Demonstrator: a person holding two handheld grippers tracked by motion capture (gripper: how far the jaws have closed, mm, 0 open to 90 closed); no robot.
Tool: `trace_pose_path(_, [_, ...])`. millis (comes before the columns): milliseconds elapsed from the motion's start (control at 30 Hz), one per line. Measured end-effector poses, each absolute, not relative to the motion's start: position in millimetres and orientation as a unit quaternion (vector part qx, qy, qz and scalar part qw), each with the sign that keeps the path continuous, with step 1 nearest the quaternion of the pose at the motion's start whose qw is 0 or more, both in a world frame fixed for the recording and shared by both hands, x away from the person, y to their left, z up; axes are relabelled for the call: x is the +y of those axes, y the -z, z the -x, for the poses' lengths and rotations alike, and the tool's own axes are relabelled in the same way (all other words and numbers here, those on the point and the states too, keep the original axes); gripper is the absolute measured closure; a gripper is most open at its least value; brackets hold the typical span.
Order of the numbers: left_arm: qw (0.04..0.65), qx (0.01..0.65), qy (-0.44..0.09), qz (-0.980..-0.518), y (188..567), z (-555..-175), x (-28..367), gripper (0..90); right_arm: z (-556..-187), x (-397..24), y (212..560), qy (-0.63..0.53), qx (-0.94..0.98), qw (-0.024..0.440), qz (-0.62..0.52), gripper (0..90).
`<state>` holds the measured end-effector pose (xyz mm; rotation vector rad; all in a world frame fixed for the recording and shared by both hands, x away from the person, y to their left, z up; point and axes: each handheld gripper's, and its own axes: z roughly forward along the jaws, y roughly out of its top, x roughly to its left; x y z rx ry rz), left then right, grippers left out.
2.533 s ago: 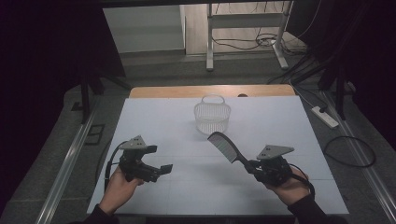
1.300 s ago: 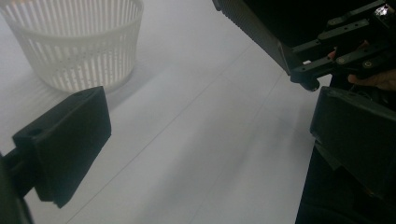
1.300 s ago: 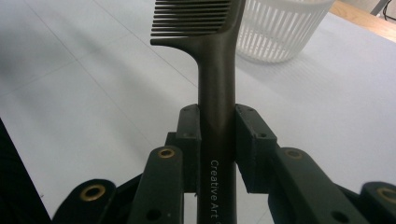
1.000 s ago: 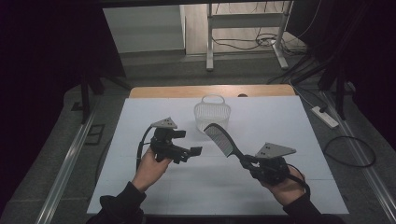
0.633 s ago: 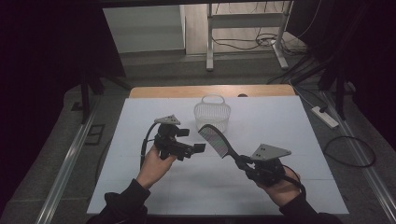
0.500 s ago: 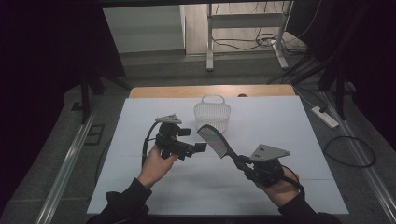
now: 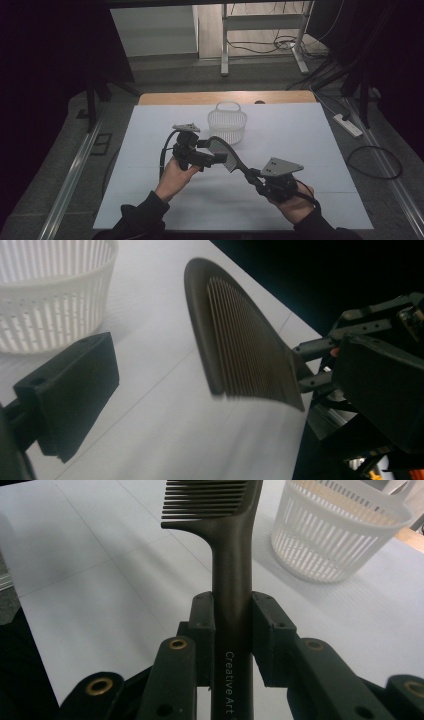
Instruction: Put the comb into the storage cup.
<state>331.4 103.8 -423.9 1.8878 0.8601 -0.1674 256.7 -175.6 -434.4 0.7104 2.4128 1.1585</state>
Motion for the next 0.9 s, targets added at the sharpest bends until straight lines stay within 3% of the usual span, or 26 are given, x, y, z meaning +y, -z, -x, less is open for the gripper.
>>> trace_pose_path(300, [0.508, 0.357, 0.091, -0.779, 425.9, -332.4, 100.8, 0.3, -252.6, -170.6, 434.7, -0.417, 0.855, 0.188, -0.243, 72.4])
trace_pose_path(367, [0.510, 0.354, 0.092, -0.779, 425.6, -331.6, 101.2, 4.0, -252.2, -170.4, 434.8, -0.416, 0.855, 0.190, -0.244, 72.4])
trace_pose_path(767, [0.520, 0.350, 0.156, -0.763, 426.2, -331.6, 106.2, 54.6, -252.4, -171.2, 435.8, -0.413, 0.855, 0.199, -0.243, 72.4])
trace_pose_path(900, [0.520, 0.351, 0.164, -0.761, 426.0, -331.3, 107.0, 67.4, -252.9, -171.7, 436.2, -0.412, 0.855, 0.201, -0.244, 72.4])
